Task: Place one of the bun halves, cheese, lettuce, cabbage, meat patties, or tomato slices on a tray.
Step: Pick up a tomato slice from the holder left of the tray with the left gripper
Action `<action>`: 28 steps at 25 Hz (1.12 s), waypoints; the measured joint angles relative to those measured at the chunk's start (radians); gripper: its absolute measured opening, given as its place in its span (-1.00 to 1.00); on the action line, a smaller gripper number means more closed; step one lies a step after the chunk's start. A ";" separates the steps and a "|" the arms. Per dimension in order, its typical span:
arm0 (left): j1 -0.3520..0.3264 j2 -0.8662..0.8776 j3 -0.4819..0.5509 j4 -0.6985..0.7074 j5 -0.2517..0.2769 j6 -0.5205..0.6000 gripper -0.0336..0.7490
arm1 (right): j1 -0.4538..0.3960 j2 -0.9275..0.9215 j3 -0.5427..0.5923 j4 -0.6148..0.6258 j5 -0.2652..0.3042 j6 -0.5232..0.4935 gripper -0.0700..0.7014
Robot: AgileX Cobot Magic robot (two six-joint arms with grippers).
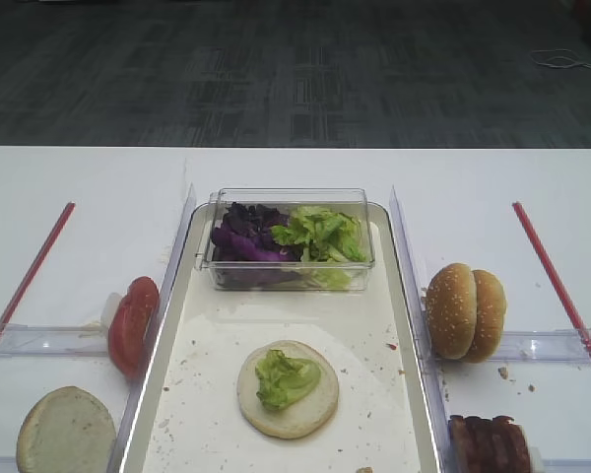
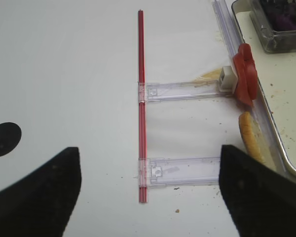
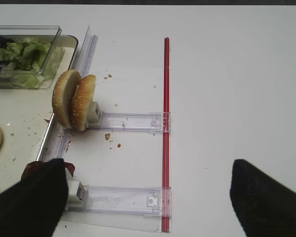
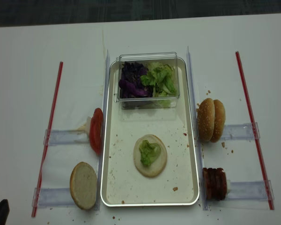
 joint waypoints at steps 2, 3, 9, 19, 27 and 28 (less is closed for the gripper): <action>0.000 0.000 0.000 0.000 0.000 0.000 0.52 | 0.000 0.000 0.000 0.000 0.000 0.000 0.97; 0.000 0.000 0.000 0.000 0.000 0.000 0.52 | 0.000 0.000 0.000 0.000 0.000 0.000 0.97; 0.000 0.000 0.000 0.000 0.000 0.000 0.52 | 0.000 0.000 0.000 0.000 0.000 0.000 0.97; 0.000 0.043 0.000 0.000 0.002 0.000 0.52 | 0.000 0.000 0.000 0.000 0.000 0.000 0.97; 0.000 0.467 0.000 0.000 0.002 -0.008 0.52 | 0.000 0.000 0.000 0.000 0.000 0.002 0.97; 0.000 0.517 -0.002 0.000 0.002 -0.010 0.52 | 0.000 0.000 0.000 0.000 0.000 0.004 0.97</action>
